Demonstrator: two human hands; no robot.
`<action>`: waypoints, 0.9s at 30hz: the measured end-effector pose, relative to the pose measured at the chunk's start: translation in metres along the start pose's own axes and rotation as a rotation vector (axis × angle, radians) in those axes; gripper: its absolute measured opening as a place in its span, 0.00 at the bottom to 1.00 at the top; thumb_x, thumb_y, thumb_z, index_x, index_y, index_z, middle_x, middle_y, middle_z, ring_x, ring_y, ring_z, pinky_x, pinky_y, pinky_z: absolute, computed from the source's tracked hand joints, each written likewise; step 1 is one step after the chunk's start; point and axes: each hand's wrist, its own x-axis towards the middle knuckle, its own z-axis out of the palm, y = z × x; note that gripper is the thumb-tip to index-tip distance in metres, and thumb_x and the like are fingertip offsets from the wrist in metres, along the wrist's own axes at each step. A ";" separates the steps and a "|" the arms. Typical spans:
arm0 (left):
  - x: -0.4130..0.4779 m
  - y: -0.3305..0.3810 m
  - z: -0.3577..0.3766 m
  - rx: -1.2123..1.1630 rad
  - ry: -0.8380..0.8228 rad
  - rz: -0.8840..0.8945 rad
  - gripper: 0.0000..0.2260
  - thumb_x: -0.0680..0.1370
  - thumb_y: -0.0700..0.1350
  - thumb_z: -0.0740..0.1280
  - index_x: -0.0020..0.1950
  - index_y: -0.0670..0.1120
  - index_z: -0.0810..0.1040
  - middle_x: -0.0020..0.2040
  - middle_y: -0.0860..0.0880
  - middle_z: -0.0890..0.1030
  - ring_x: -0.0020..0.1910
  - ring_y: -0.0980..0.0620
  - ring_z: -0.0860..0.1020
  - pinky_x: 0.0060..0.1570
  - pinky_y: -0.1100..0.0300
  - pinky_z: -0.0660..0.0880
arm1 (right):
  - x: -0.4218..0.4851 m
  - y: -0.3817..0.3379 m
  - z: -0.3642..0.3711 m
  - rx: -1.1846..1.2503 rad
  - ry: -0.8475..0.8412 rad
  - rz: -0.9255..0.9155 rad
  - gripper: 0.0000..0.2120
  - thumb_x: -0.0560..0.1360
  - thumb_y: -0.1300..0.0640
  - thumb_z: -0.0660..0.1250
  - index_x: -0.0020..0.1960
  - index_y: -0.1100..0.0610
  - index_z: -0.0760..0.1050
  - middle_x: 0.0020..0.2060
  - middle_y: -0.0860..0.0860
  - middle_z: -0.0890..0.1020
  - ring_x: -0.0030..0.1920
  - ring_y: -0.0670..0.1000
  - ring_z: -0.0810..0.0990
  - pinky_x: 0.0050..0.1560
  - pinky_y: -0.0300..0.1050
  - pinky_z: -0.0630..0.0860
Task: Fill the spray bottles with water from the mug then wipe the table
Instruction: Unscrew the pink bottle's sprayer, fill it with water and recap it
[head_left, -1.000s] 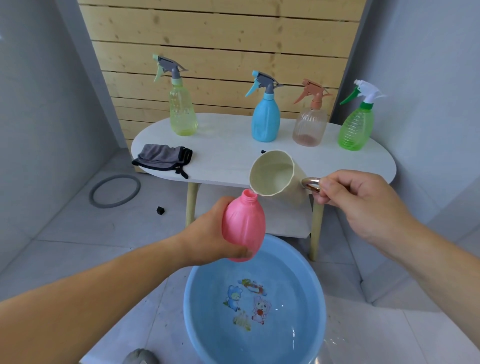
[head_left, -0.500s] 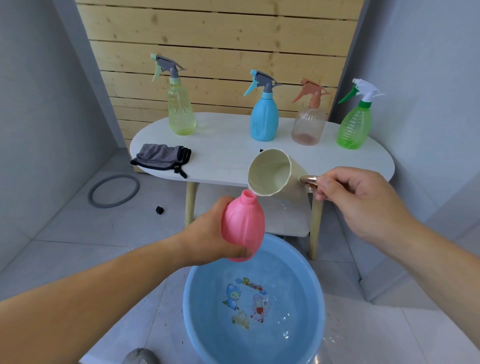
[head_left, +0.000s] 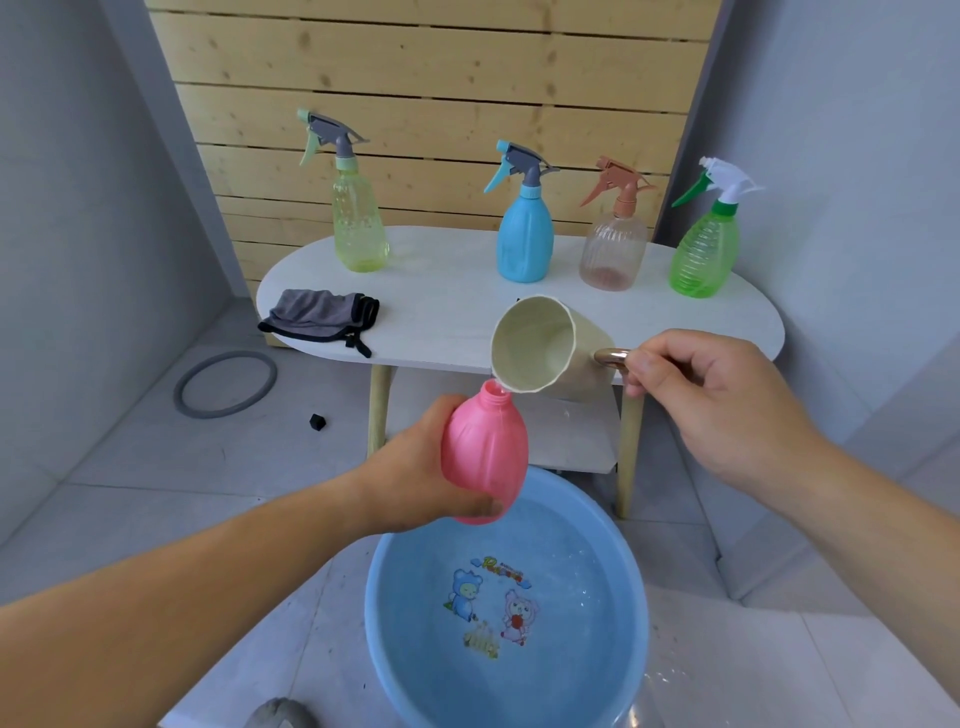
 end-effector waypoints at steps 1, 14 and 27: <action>0.000 0.000 0.000 -0.001 0.000 -0.001 0.40 0.67 0.46 0.83 0.68 0.63 0.62 0.59 0.59 0.76 0.56 0.57 0.79 0.54 0.53 0.83 | 0.000 0.000 0.000 -0.002 0.000 -0.003 0.11 0.79 0.54 0.65 0.39 0.53 0.80 0.37 0.48 0.84 0.44 0.53 0.80 0.50 0.43 0.73; 0.001 0.000 0.001 -0.008 -0.003 0.010 0.39 0.68 0.45 0.83 0.69 0.61 0.62 0.58 0.59 0.76 0.56 0.58 0.78 0.51 0.58 0.83 | -0.001 -0.005 -0.001 -0.028 0.022 -0.027 0.11 0.79 0.55 0.65 0.38 0.52 0.79 0.36 0.48 0.83 0.39 0.47 0.77 0.40 0.32 0.70; 0.002 -0.002 0.003 0.006 -0.012 0.000 0.40 0.66 0.47 0.84 0.69 0.61 0.63 0.59 0.58 0.76 0.56 0.56 0.78 0.53 0.53 0.84 | -0.002 -0.006 -0.003 -0.036 0.048 -0.052 0.10 0.78 0.55 0.65 0.39 0.50 0.78 0.37 0.47 0.83 0.40 0.48 0.78 0.43 0.36 0.71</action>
